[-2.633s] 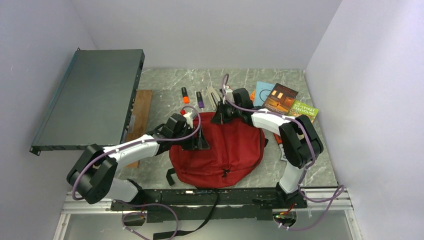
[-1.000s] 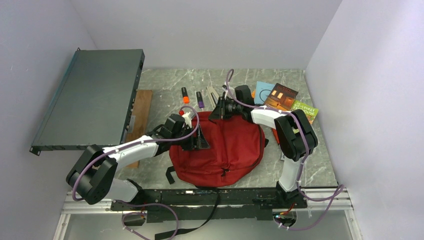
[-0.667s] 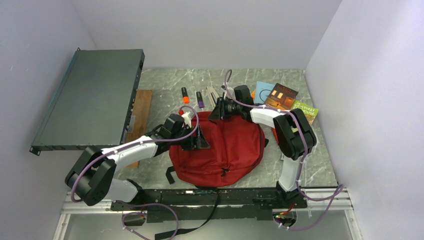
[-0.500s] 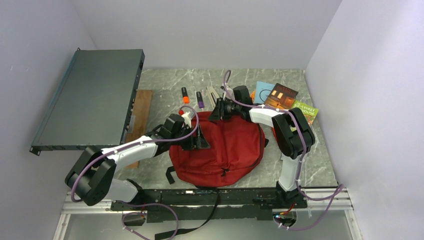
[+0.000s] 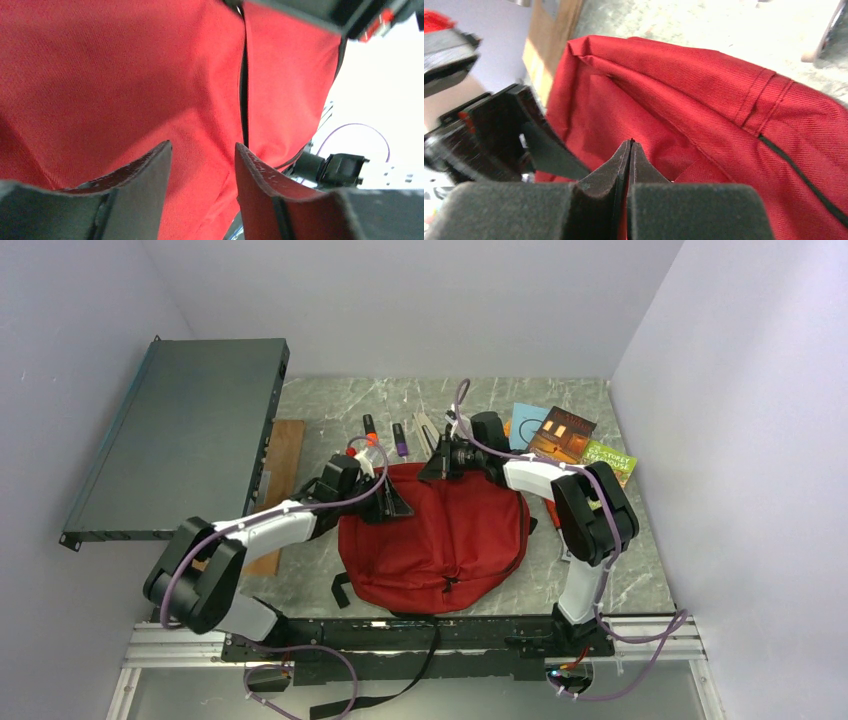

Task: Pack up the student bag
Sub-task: Unzip the student bag at the center of the board.

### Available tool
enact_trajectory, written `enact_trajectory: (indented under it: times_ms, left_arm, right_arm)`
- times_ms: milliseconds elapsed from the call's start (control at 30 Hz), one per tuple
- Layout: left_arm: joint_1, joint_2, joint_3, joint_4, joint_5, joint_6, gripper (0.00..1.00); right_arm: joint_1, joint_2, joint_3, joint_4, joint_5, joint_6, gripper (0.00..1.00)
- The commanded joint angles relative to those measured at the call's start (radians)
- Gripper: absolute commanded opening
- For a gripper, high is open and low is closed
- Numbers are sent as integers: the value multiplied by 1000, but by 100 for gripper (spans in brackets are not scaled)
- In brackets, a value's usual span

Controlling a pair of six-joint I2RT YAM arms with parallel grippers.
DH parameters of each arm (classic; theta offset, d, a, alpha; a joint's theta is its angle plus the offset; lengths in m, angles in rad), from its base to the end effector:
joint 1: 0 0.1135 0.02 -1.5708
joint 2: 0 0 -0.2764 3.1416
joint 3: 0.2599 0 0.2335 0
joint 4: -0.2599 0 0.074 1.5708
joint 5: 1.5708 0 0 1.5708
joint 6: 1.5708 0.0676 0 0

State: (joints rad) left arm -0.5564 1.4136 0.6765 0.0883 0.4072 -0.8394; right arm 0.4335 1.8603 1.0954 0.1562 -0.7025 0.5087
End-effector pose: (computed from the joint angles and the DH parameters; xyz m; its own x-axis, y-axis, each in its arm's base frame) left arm 0.2343 -0.1773 0.1970 -0.9031 -0.2431 -0.3541 0.1210 0.6470 -0.7529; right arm 0.3504 0.2103 0.1936 -0.8436 0.0191 -0.5366 -0.4474 0.5275 0.7222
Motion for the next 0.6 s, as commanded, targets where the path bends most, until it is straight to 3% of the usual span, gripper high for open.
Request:
enact_trajectory:
  times_ms: [0, 67, 133, 333, 567]
  left_arm:
    - [13, 87, 91, 106, 6, -64, 44]
    - [15, 157, 107, 136, 21, -89, 30]
    - [16, 214, 111, 136, 2, -112, 22]
    - [23, 309, 76, 177, -67, -159, 11]
    - [33, 387, 51, 260, -57, -199, 1]
  right_arm:
    - [-1, -63, -45, 185, -55, 165, 0]
    - [0, -62, -44, 192, -60, 190, 0]
    - [-1, -65, -53, 196, -52, 211, 0]
    - [0, -77, -130, 272, -85, 292, 0]
    - [28, -130, -270, 236, -109, 212, 0]
